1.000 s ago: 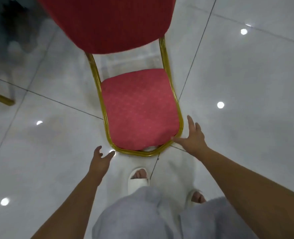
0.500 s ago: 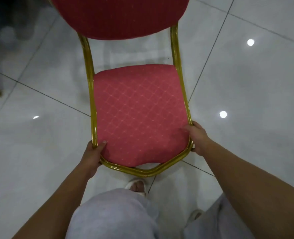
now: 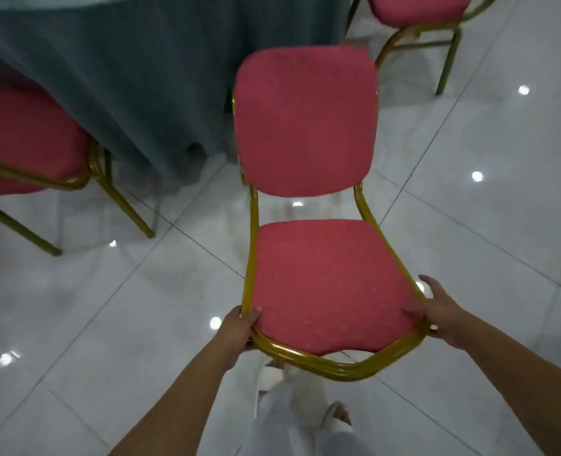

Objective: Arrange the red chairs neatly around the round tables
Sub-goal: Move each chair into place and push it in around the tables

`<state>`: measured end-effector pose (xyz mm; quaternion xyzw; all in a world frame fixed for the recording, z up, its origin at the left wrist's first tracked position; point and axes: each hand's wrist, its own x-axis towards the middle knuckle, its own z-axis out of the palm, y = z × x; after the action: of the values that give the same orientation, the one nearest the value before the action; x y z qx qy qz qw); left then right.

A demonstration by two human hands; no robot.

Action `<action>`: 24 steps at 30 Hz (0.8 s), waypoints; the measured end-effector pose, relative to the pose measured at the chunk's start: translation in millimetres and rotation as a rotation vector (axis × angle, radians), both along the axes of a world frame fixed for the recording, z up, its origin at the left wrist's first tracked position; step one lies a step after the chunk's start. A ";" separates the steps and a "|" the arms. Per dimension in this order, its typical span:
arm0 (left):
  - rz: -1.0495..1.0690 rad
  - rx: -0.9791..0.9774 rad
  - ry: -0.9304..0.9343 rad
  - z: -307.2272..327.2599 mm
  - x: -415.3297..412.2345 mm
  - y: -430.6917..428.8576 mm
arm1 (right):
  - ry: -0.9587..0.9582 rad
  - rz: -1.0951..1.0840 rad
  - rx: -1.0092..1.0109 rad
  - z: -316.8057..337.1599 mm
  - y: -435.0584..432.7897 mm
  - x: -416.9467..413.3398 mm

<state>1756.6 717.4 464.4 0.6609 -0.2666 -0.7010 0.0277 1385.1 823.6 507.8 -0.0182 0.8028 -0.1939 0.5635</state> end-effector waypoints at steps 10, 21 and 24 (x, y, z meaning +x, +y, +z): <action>0.098 -0.120 -0.007 180.6 -70.4 -123.6 | 0.060 -0.094 -0.343 176.5 -116.3 -53.4; 0.510 -0.293 0.139 241.8 -136.1 -194.5 | 0.639 0.886 -0.453 224.5 -273.3 -91.9; 0.378 -0.298 0.058 258.6 -142.7 -192.0 | 0.664 1.128 -0.442 246.1 -330.1 -91.3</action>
<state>1613.8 525.3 723.0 0.6674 -0.2378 -0.6548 0.2632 1293.8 493.4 753.9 -0.6059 0.7423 -0.0144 0.2858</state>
